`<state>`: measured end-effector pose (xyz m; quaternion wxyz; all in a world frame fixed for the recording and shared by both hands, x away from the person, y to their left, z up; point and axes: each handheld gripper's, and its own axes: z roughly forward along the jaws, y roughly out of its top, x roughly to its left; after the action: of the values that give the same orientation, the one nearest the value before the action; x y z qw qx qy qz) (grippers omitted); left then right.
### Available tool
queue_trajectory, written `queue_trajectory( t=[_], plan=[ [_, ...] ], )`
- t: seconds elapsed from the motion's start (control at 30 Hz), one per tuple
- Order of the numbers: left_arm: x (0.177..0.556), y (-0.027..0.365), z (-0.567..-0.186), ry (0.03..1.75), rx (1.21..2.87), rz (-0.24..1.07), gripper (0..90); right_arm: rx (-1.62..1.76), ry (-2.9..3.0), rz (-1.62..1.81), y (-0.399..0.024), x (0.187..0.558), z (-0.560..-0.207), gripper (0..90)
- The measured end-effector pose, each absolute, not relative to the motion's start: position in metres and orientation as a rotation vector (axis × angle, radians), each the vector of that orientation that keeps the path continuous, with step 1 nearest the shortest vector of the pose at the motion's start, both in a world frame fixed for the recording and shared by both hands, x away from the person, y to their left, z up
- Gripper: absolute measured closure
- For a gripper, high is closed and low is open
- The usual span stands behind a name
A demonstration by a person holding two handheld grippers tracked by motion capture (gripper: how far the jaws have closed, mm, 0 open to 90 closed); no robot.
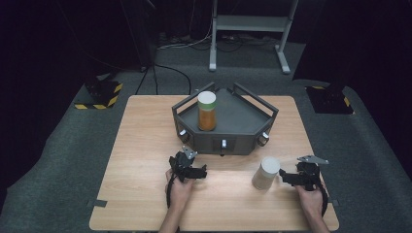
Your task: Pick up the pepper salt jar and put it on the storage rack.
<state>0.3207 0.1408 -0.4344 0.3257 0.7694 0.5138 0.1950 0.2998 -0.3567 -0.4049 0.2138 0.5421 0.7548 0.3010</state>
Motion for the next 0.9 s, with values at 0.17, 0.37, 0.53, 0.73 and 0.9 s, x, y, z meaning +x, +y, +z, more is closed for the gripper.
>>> queue_trajectory(
  t=[0.17, 0.37, 0.53, 0.73, 0.9],
  plan=[
    [0.321, 0.141, -0.434, 1.347, 2.016, 0.511, 3.0, 1.478, 2.109, 0.846, -0.359, 0.291, -0.402, 6.2],
    [0.321, 0.141, -0.434, 1.347, 2.017, 0.511, 3.1, 1.456, 2.118, 0.857, -0.368, 0.274, -0.399, 7.6],
    [0.321, 0.141, -0.435, 1.348, 2.015, 0.511, 3.1, 1.422, 2.150, 0.860, -0.375, 0.262, -0.397, 7.6],
    [0.321, 0.141, -0.435, 1.347, 2.015, 0.511, 3.1, 1.379, 2.202, 0.898, -0.383, 0.254, -0.398, 6.9],
    [0.321, 0.141, -0.435, 1.348, 2.014, 0.511, 3.1, 1.311, 2.293, 0.954, -0.383, 0.255, -0.397, 6.7]
  ],
)
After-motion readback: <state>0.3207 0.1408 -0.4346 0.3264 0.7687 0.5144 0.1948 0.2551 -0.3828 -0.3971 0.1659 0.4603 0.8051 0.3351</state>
